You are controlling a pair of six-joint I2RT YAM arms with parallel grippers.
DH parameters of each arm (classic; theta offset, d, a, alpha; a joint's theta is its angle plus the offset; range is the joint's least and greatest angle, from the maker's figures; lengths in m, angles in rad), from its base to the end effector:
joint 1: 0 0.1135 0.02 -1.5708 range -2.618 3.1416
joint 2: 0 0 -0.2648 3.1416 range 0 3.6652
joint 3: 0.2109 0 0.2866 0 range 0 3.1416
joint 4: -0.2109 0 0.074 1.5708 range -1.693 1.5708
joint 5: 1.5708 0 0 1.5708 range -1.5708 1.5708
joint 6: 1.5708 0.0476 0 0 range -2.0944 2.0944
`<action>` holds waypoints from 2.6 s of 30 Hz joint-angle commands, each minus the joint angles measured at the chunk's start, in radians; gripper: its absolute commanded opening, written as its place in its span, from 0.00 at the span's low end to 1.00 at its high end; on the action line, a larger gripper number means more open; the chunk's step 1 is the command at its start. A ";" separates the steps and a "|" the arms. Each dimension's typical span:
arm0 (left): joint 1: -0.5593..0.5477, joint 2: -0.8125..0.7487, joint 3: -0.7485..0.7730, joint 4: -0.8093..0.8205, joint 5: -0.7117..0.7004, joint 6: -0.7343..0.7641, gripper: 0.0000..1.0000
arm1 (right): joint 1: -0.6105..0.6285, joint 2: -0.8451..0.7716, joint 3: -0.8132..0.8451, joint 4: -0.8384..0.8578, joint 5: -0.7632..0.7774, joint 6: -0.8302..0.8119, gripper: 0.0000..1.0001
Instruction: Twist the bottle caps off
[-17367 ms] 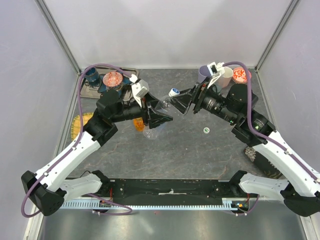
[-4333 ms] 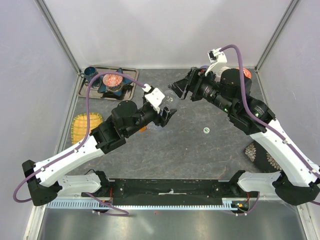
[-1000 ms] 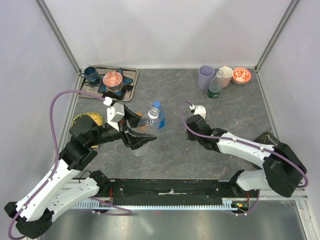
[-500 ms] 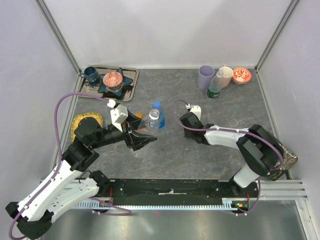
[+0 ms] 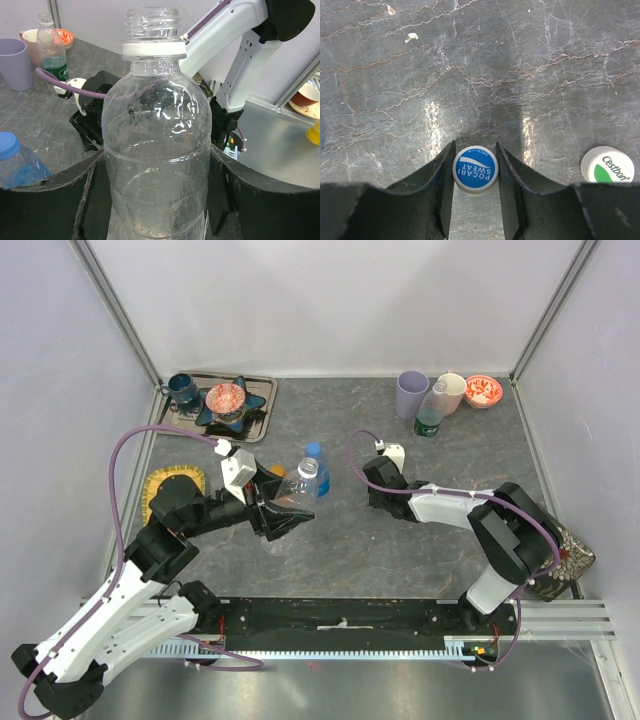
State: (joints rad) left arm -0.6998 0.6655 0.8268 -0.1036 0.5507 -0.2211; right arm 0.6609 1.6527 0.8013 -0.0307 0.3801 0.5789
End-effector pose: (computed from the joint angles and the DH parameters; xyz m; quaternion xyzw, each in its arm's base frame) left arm 0.1316 -0.1434 0.3878 0.3487 0.5949 -0.4782 0.5440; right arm 0.2844 0.1988 0.1149 0.0258 0.9262 0.0479 0.3731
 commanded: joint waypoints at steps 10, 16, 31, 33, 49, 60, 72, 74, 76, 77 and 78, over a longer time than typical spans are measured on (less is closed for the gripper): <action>0.003 -0.010 -0.011 0.021 -0.012 0.029 0.39 | -0.003 -0.002 -0.056 -0.043 -0.047 0.029 0.55; 0.003 -0.007 -0.009 0.021 -0.014 0.034 0.40 | -0.003 -0.126 -0.010 -0.105 -0.011 0.012 0.59; 0.002 0.103 0.046 0.047 0.049 0.083 0.43 | -0.007 -0.646 0.466 -0.273 -0.220 -0.139 0.79; 0.003 0.144 0.064 0.050 0.069 0.095 0.43 | -0.007 -0.668 0.463 -0.209 -0.449 -0.090 0.82; -0.001 0.324 0.175 0.090 0.157 0.065 0.44 | 0.043 -0.561 0.504 -0.202 -0.770 -0.050 0.95; -0.001 0.356 0.198 0.125 0.110 0.054 0.45 | 0.059 -0.547 0.483 -0.222 -0.761 -0.073 0.81; -0.004 0.362 0.204 0.154 0.107 0.042 0.45 | 0.062 -0.536 0.460 -0.216 -0.779 -0.062 0.57; -0.004 0.362 0.204 0.156 0.104 0.042 0.46 | 0.062 -0.539 0.458 -0.215 -0.784 -0.063 0.43; -0.004 0.361 0.202 0.154 0.083 0.042 0.52 | 0.062 -0.544 0.458 -0.215 -0.784 -0.060 0.28; -0.004 0.358 0.201 0.150 0.072 0.040 0.56 | 0.062 -0.545 0.458 -0.215 -0.778 -0.066 0.23; -0.004 0.356 0.198 0.142 0.058 0.040 0.63 | 0.060 -0.548 0.458 -0.216 -0.773 -0.067 0.18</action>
State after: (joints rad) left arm -0.7025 1.0332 0.9855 -0.0265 0.6598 -0.1753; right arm 0.7143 1.1122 1.2739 -0.2401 -0.3847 0.5327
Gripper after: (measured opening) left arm 0.684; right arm 0.353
